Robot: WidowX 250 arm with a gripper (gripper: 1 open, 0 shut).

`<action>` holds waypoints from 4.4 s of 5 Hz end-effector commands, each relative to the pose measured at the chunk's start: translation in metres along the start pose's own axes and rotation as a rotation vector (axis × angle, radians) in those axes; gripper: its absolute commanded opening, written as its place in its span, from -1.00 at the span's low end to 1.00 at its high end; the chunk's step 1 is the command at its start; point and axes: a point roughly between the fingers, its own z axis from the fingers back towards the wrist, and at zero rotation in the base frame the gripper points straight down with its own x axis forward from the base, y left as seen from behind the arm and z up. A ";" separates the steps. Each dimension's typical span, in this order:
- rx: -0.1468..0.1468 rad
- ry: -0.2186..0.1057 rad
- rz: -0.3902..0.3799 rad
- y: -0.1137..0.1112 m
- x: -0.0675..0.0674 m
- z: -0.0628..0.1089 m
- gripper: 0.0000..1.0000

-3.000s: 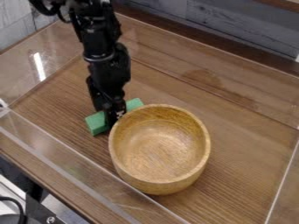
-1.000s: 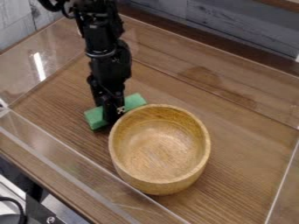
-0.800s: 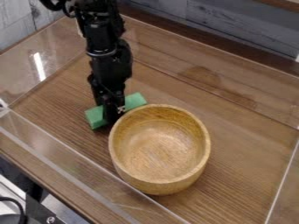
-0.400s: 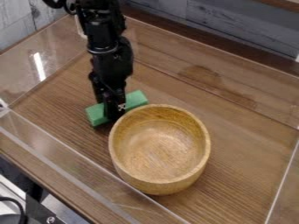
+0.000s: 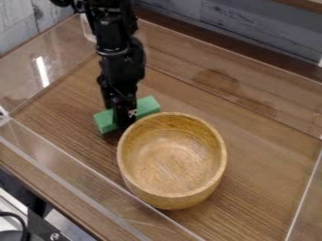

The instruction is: Put the green block in the brown bowl

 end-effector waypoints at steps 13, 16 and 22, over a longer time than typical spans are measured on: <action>0.062 -0.045 0.167 -0.042 0.014 0.075 -1.00; 0.062 -0.046 0.228 -0.063 0.013 0.081 -1.00; 0.065 -0.049 0.270 -0.084 0.011 0.078 -1.00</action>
